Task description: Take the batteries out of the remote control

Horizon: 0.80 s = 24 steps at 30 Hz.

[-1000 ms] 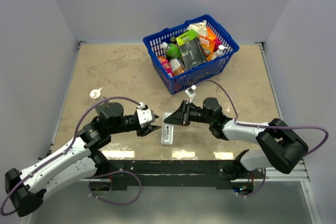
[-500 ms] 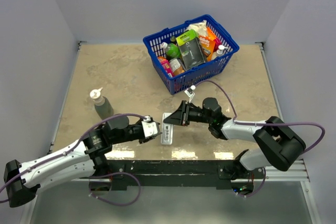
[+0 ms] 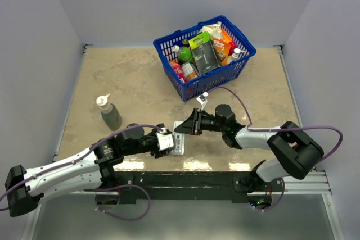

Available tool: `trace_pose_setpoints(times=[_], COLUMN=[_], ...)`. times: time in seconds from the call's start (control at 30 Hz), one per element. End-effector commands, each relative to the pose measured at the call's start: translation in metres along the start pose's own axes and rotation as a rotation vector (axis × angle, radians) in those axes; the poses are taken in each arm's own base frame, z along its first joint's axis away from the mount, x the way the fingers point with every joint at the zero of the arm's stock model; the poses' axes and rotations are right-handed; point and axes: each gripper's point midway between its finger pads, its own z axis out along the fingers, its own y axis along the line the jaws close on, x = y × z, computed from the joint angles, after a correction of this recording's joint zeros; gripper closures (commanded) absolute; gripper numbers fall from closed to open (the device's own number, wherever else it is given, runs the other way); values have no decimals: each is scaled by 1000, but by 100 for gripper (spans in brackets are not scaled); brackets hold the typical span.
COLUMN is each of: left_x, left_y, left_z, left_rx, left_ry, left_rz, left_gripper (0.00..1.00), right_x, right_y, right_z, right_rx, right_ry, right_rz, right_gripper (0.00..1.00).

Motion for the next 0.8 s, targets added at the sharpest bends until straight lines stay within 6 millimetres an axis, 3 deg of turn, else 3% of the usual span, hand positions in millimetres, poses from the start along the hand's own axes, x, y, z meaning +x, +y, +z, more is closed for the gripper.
trace_pose_setpoints(times=[0.0, 0.3, 0.77], left_x=[-26, -22, -37], left_y=[4, 6, 3], left_z=[0, 8, 6], left_rx=[-6, -1, 6], left_ry=[-77, -38, -90], left_rz=[34, 46, 68], left_gripper=[36, 37, 32], right_x=[-12, -13, -14], right_y=[24, 27, 27], right_z=[3, 4, 4], right_rx=[-82, -89, -87], right_ry=[-19, -20, -25], right_rz=[-45, -40, -37], right_gripper=[100, 100, 100])
